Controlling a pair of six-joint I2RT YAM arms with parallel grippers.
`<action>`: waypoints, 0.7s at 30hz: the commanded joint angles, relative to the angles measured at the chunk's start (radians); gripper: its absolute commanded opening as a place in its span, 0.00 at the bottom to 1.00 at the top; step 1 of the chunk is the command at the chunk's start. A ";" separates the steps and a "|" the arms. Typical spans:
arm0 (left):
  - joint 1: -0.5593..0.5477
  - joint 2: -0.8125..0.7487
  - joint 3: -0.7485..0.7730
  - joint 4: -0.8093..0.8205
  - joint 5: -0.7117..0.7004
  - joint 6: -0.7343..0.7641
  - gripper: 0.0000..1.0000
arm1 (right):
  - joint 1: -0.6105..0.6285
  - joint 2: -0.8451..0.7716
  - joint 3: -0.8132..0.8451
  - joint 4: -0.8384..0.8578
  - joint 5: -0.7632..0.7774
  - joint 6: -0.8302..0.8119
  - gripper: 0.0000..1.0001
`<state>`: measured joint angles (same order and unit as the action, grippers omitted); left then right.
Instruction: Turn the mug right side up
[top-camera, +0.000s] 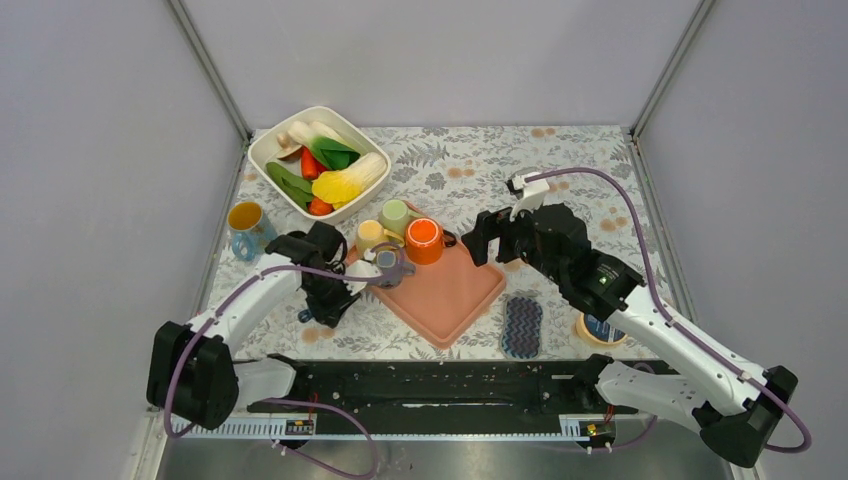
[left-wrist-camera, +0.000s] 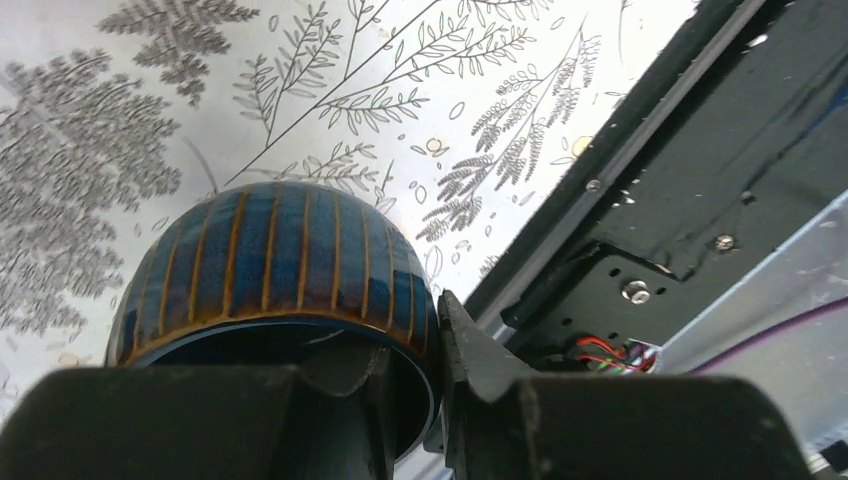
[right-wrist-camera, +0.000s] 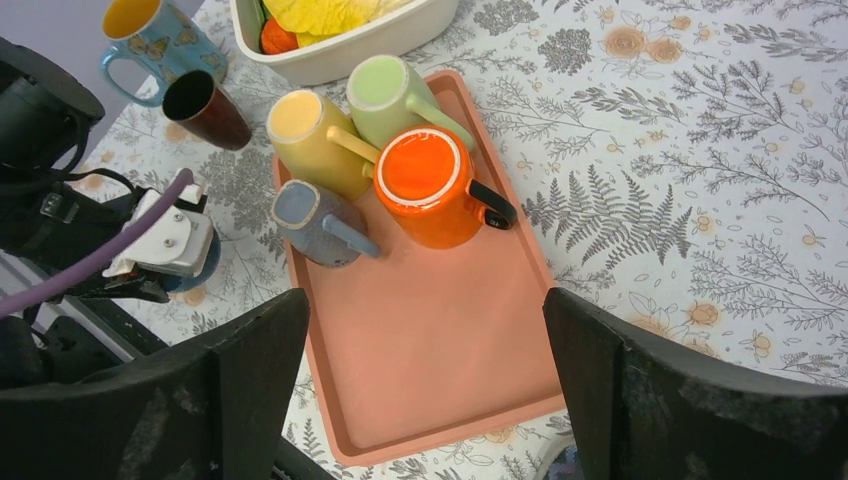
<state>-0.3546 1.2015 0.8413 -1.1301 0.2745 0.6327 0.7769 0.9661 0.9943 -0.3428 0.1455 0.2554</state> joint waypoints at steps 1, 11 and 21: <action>0.006 0.044 -0.082 0.148 -0.005 0.120 0.01 | 0.003 -0.027 -0.020 0.024 0.009 -0.022 0.97; 0.011 0.051 -0.161 0.169 -0.007 0.238 0.55 | 0.002 -0.060 -0.044 0.028 0.020 -0.030 0.98; -0.049 -0.007 0.389 -0.225 0.134 0.274 0.99 | -0.001 -0.076 -0.066 0.006 0.046 -0.062 1.00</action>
<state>-0.3538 1.2297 1.0115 -1.2110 0.2886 0.8646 0.7769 0.9089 0.9428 -0.3428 0.1509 0.2272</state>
